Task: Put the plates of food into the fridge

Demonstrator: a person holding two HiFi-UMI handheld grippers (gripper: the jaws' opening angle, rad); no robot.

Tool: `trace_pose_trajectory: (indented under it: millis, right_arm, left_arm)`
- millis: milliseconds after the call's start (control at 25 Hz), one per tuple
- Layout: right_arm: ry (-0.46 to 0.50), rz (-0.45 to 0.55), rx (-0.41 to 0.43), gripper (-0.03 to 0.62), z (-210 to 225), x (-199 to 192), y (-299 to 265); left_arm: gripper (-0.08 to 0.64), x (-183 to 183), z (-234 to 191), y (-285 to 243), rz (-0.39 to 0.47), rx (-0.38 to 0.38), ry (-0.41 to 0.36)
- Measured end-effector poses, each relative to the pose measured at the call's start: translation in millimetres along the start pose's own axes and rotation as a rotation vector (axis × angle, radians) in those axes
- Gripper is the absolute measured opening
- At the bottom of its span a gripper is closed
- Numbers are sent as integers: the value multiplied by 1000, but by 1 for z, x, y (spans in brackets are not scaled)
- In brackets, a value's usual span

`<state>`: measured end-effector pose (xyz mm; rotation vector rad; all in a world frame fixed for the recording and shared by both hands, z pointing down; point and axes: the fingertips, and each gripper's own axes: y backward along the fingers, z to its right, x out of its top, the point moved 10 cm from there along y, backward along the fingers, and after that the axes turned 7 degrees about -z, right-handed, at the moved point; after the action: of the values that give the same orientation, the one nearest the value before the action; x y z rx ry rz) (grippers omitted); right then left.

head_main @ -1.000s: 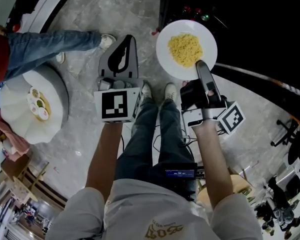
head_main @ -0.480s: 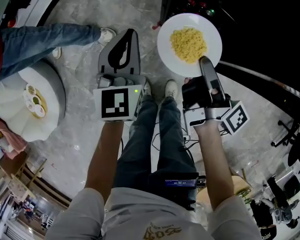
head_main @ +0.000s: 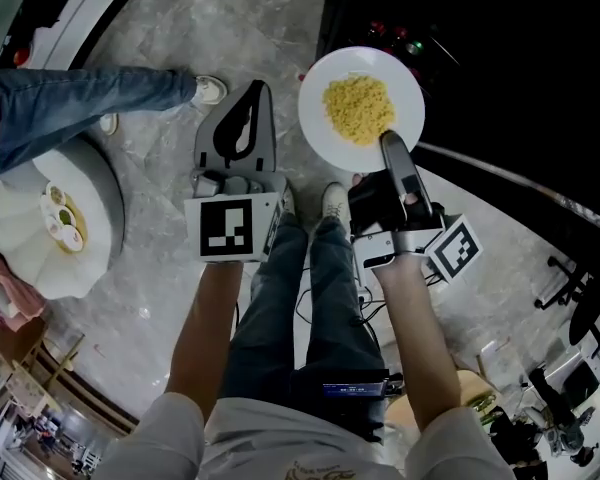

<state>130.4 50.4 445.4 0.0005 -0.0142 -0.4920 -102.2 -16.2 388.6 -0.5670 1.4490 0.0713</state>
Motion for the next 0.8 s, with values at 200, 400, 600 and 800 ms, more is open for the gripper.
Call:
trace_pose_trajectory:
  millis: [200,400,600,800]
  right_arm:
    - [-6,13,3,49,3,-2,-3]
    - [0,32,6,51,7,-2,2]
    - [-2,37,7,49,12,8,-17]
    - [1,52,1,49,22,22,-35]
  left_arm:
    - [6,-2,1,3,-10,-8,-7]
    - [6,-5,5,8,-29,-11,8]
    - [6,-6,-3,-5,-42,-15,8]
    - [6,-8,-5,-28,-42,-17,17]
